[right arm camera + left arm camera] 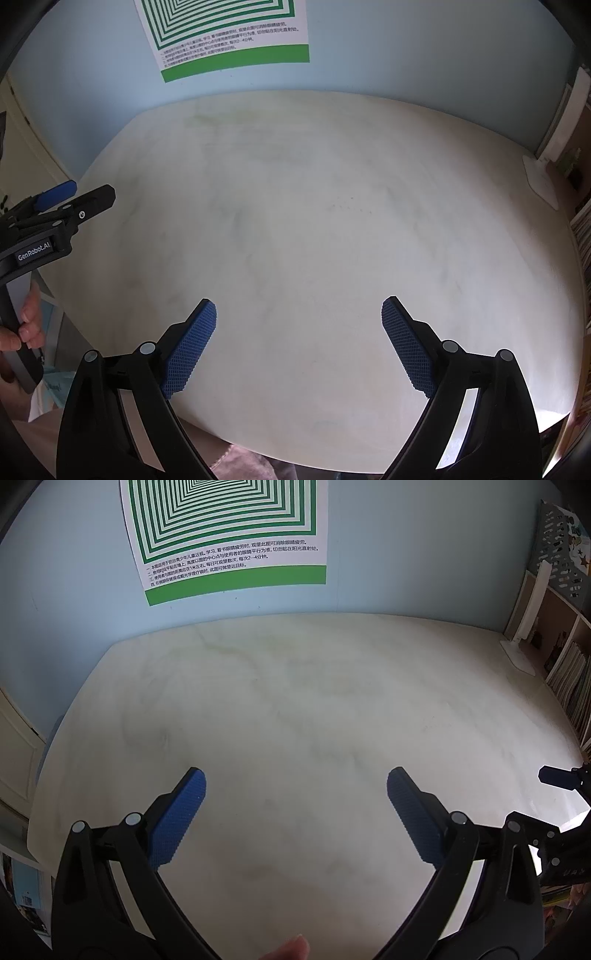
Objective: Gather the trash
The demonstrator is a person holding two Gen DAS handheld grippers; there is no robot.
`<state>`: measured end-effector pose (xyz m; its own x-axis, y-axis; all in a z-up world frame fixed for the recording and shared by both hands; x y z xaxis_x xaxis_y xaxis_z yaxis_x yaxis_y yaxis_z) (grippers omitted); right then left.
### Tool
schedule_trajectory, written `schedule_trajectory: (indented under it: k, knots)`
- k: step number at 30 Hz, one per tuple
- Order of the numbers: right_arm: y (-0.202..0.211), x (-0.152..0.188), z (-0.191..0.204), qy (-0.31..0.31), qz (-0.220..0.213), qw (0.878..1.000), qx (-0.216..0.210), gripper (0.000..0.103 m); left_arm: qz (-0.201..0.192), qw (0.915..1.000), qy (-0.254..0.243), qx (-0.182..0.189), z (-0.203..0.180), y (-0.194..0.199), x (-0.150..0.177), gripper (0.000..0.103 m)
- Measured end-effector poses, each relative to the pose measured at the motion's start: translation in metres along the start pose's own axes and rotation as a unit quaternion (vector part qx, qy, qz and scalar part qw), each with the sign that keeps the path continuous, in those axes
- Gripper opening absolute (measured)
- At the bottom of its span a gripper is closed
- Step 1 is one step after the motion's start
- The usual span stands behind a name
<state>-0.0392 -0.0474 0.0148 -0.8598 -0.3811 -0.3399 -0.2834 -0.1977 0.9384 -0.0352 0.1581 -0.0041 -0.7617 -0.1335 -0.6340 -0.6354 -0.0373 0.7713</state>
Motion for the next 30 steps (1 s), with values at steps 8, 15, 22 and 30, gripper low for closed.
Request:
schedule_trajectory:
  k: [8,15,22,30]
  knots:
    - [-0.0004,0.0003,-0.0011,0.000,0.001,1.000,0.000,0.090,0.000,1.0000,-0.002,0.001,-0.0018,-0.0016,0.0004,0.096]
    - [0.0006,0.0010,-0.0026,0.000,0.001,1.000,0.002,0.090,0.002,1.0000,-0.004,0.001,-0.0036,-0.0026,0.0013,0.096]
    - [0.0008,0.0016,-0.0049,0.000,0.002,1.000,0.002,0.090,0.002,1.0000,-0.003,-0.001,-0.0054,-0.0053,-0.0008,0.096]
    - [-0.0006,-0.0011,-0.0075,-0.002,0.004,1.000,0.003,0.090,0.007,1.0000,-0.004,0.002,-0.0080,-0.0094,-0.0020,0.096]
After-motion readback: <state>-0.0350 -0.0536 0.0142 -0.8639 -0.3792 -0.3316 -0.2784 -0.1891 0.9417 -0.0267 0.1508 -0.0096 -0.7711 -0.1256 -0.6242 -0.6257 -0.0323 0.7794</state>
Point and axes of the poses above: each gripper's, at about its wrist camera, not at the fingertips, and y roughly against the way its jaws point, z to its left, x to its underside, the point moved 3 cm from there along -y, roughly the way its jaws point, and after that the axes turned 9 degrees about y, right-handed, at the moved point
